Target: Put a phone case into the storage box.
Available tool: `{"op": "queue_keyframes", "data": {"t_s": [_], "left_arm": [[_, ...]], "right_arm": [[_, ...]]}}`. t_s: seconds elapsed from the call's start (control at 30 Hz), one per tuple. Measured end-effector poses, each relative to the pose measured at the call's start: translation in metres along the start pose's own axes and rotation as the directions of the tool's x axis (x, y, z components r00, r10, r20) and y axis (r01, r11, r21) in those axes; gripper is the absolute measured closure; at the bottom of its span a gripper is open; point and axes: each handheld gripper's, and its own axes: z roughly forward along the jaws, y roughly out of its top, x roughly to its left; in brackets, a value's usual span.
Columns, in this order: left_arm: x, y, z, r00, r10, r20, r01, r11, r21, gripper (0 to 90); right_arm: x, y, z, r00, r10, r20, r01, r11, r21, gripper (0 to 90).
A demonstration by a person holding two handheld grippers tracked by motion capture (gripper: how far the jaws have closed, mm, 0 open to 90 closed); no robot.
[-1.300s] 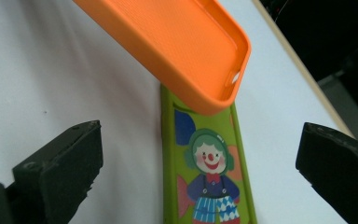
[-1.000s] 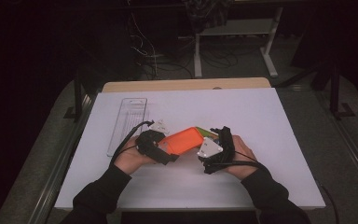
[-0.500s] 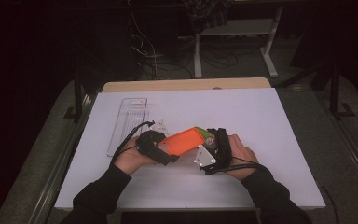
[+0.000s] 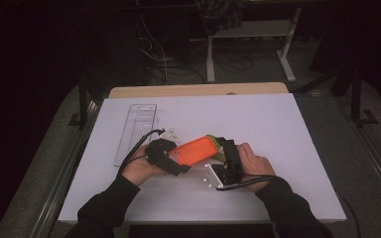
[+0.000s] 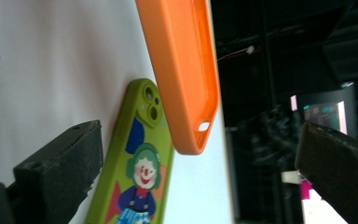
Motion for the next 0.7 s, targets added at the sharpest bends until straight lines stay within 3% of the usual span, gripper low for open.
{"op": "queue_keyframes", "data": {"t_s": [0.07,0.17,0.6,0.63,0.7], "left_arm": [[0.001,0.0,-0.001,0.9998,0.021,-0.002,-0.021,0.9997,0.013,15.9],[0.001,0.0,-0.001,0.9998,0.021,0.001,-0.021,0.9997,0.013,15.9],[0.002,0.001,-0.004,0.9997,0.023,-0.012,-0.022,0.9997,0.008,15.9],[0.001,0.001,-0.003,1.0,-0.005,-0.009,0.005,0.9999,-0.014,15.9],[0.003,0.001,-0.004,0.9998,0.017,-0.013,-0.017,0.9998,0.004,15.9]], "right_arm": [[0.001,0.0,0.0,0.9975,-0.071,-0.002,0.071,0.997,-0.001,0.7],[0.002,0.003,0.001,0.9928,-0.116,0.028,0.117,0.993,-0.009,1.9],[0.004,0.016,0.005,0.9825,-0.177,0.058,0.179,0.984,-0.026,16.5],[0.004,0.018,0.006,0.9803,-0.188,0.061,0.19,0.981,-0.027,17.1],[0.005,0.02,0.009,0.9772,-0.204,0.06,0.206,0.978,-0.036,19.5]]}}
